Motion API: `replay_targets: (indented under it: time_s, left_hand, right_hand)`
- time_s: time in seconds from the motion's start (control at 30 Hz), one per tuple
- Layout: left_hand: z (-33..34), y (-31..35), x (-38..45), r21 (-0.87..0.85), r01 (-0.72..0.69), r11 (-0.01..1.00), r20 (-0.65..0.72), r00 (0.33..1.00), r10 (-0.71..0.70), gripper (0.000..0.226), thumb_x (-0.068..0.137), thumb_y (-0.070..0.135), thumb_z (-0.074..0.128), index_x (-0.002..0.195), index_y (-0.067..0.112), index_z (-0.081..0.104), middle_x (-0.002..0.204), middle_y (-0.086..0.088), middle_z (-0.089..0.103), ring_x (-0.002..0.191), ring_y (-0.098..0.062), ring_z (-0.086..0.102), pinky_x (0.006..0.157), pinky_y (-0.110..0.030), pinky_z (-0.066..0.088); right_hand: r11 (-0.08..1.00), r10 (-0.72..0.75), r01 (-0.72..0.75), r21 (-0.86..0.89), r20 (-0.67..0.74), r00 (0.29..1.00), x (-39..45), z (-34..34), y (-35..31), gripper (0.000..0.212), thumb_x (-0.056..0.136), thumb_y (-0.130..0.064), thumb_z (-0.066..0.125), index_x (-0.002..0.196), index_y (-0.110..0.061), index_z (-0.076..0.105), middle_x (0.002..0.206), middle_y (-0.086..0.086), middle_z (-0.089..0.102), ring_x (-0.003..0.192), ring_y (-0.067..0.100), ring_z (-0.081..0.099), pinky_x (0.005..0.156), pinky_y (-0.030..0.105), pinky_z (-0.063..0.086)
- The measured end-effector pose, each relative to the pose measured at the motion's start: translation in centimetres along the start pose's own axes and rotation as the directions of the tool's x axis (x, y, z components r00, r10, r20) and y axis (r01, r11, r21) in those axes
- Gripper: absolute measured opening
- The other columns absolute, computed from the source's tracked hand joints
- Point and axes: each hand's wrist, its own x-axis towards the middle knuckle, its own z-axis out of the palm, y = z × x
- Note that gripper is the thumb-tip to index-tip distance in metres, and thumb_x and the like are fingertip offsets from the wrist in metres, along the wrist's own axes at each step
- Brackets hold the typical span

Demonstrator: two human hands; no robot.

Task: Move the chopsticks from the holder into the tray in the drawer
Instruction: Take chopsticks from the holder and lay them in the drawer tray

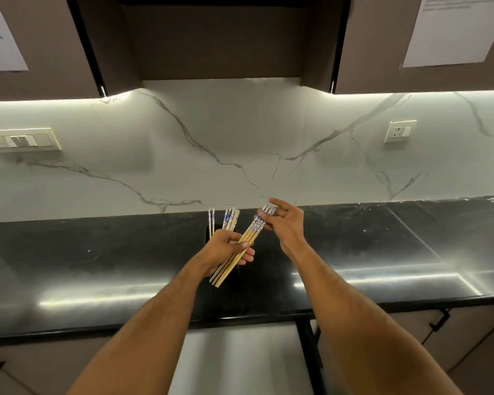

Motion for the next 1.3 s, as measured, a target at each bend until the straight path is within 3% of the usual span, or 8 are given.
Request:
replay_targets:
  time_s: [0.43,0.57,0.63,0.73,0.8,0.97,1.13,1.3]
  left_hand:
    - [-0.2,-2.9,-4.7,0.222,0.037,0.974,0.002,0.999,-0.038,0.020,0.094,0.009,0.069,0.113,0.002,0.071,0.090,-0.013,0.079,0.084,-0.025,0.079,0.073,-0.030,0.064]
    - [-0.3,-5.8,-7.4,0.309,0.032,0.950,-0.055,0.998,-0.016,0.022,0.093,0.009,0.071,0.114,0.003,0.071,0.089,-0.011,0.078,0.081,-0.021,0.078,0.076,-0.035,0.065]
    - [-0.4,-7.6,-8.6,0.387,0.034,0.921,-0.071,0.997,-0.007,0.022,0.092,0.010,0.072,0.113,0.001,0.073,0.087,-0.010,0.078,0.079,-0.020,0.078,0.077,-0.035,0.065]
    - [-0.1,-9.9,-10.2,0.601,0.065,0.797,-0.067,0.997,-0.032,0.019,0.092,0.014,0.073,0.110,0.007,0.075,0.085,-0.005,0.076,0.077,-0.016,0.076,0.078,-0.029,0.063]
    - [0.4,-11.4,-11.3,0.742,0.062,0.667,-0.023,0.997,-0.067,0.017,0.093,0.017,0.072,0.109,0.012,0.076,0.087,-0.003,0.074,0.081,-0.018,0.072,0.084,-0.033,0.061]
    - [2.5,-14.4,-13.3,0.887,-0.030,0.461,0.089,0.990,-0.107,0.019,0.094,0.018,0.064,0.108,0.009,0.074,0.097,-0.011,0.071,0.091,-0.029,0.067,0.086,-0.040,0.056]
    - [3.7,-18.1,-14.9,0.882,-0.034,0.470,0.096,0.989,-0.109,0.014,0.097,0.017,0.064,0.102,0.010,0.075,0.094,-0.010,0.071,0.088,-0.026,0.066,0.088,-0.038,0.056]
    - [5.1,-22.1,-16.0,0.867,-0.045,0.496,0.140,0.978,-0.157,0.015,0.100,0.015,0.059,0.102,0.010,0.074,0.093,-0.009,0.072,0.086,-0.026,0.067,0.085,-0.039,0.055]
  right_hand:
    - [0.978,0.115,-0.094,0.187,-0.102,0.988,-6.5,-0.4,3.5,0.046,0.086,0.010,0.073,0.128,-0.002,0.059,0.102,0.022,0.076,0.096,0.034,0.076,0.078,0.040,0.065]
    - [0.985,0.170,-0.166,0.053,-0.090,0.981,-9.6,-0.4,5.4,0.056,0.086,0.006,0.075,0.137,-0.003,0.053,0.106,0.021,0.074,0.098,0.029,0.076,0.085,0.039,0.063]
    - [0.967,0.114,-0.134,-0.215,-0.102,0.988,-11.5,-0.8,6.5,0.063,0.084,-0.001,0.080,0.141,-0.004,0.052,0.115,0.016,0.071,0.104,0.024,0.073,0.093,0.036,0.060]
    - [0.730,-0.065,0.044,-0.682,-0.005,0.998,-14.6,-1.5,8.1,0.066,0.082,-0.011,0.083,0.142,-0.009,0.055,0.133,0.008,0.064,0.123,0.019,0.060,0.106,0.032,0.049]
    - [0.561,-0.066,0.165,-0.811,0.155,0.986,-16.5,-1.8,9.3,0.061,0.084,-0.017,0.082,0.141,-0.012,0.058,0.137,0.007,0.064,0.128,0.021,0.056,0.108,0.033,0.043]
    - [0.244,0.345,0.329,-0.912,0.399,0.850,-19.9,-0.9,11.8,0.037,0.089,-0.029,0.076,0.124,-0.017,0.069,0.113,0.004,0.073,0.106,0.023,0.067,0.094,0.038,0.054]
    - [0.037,0.435,0.452,-0.891,0.421,0.796,-22.6,-0.3,15.9,0.009,0.094,-0.018,0.067,0.101,-0.017,0.072,0.086,0.004,0.069,0.076,0.021,0.065,0.076,0.034,0.058]
    - [-0.002,0.497,0.439,-0.898,0.380,0.780,-24.6,-1.3,19.4,0.013,0.091,-0.007,0.063,0.087,-0.016,0.071,0.070,0.002,0.058,0.065,0.022,0.059,0.066,0.035,0.058]
